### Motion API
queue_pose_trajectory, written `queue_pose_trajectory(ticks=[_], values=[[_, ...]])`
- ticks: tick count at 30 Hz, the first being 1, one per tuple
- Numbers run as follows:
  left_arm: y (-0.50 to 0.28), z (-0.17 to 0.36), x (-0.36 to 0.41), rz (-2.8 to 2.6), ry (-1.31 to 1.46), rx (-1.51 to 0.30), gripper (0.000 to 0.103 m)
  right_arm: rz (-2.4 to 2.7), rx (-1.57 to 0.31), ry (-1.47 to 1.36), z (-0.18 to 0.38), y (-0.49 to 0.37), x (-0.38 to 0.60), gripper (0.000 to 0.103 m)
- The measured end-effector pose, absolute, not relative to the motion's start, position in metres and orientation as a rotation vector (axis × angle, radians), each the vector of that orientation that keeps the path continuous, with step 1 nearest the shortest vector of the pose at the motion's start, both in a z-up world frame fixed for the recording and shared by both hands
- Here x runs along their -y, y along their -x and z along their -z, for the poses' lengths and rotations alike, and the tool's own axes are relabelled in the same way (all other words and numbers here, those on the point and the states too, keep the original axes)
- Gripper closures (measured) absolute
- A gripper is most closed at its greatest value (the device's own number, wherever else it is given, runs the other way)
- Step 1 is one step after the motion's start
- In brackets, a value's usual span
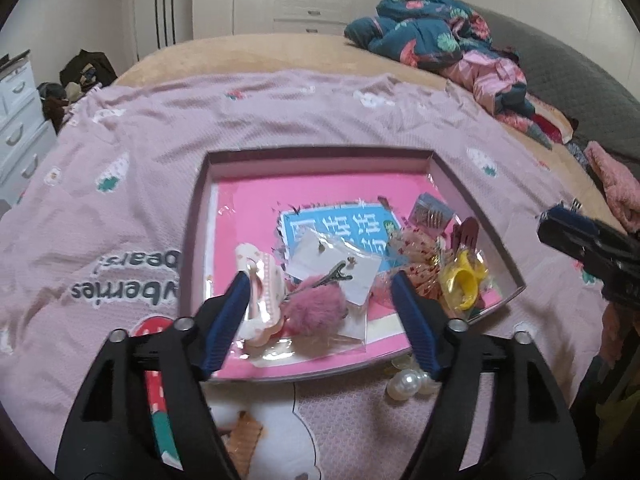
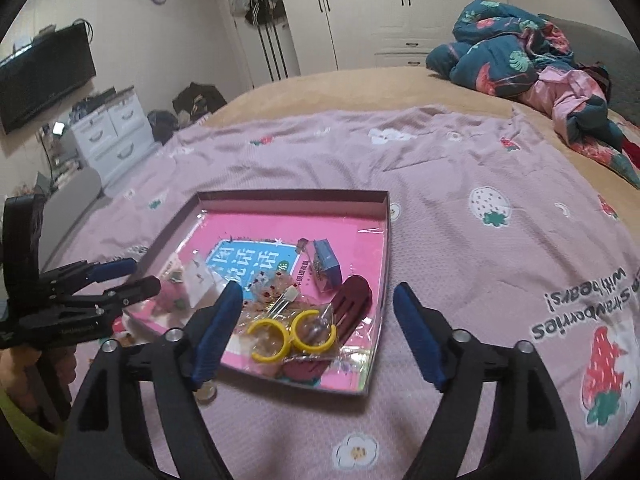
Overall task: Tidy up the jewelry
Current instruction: 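Withdraw both tools toward the coiled hair tie and pearl clip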
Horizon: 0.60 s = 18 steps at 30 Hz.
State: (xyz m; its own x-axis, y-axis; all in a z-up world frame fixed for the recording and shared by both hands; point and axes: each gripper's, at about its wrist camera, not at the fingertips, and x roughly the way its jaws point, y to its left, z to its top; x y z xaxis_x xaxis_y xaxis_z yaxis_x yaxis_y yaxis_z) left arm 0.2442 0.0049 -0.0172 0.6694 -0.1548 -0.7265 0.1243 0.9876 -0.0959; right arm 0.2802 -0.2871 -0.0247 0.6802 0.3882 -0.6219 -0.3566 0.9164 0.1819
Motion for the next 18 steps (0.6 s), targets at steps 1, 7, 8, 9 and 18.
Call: queue_pose_trajectory(ticks=[1, 7, 8, 9, 18], values=[[-0.241, 0.012, -0.006, 0.152, 0.042, -0.811, 0.030, -0.416, -0.696, -0.048, 0.021, -0.275, 0.289, 0.020], [-0.215, -0.016, -0.016, 0.124, 0.073, -0.738, 0.012, -0.424, -0.633, -0.067, 0.003, -0.247, 0.300, 0.012], [-0.210, -0.021, -0.016, 0.119, 0.072, -0.727, 0.011, -0.426, -0.625, -0.067, 0.000, -0.243, 0.300, 0.012], [-0.207, -0.024, -0.017, 0.116, 0.070, -0.720, 0.011, -0.430, -0.619, -0.065, -0.002, -0.239, 0.301, 0.011], [-0.172, -0.033, -0.023, 0.088, 0.066, -0.680, 0.010, -0.459, -0.571, -0.042, -0.019, -0.209, 0.296, 0.011]])
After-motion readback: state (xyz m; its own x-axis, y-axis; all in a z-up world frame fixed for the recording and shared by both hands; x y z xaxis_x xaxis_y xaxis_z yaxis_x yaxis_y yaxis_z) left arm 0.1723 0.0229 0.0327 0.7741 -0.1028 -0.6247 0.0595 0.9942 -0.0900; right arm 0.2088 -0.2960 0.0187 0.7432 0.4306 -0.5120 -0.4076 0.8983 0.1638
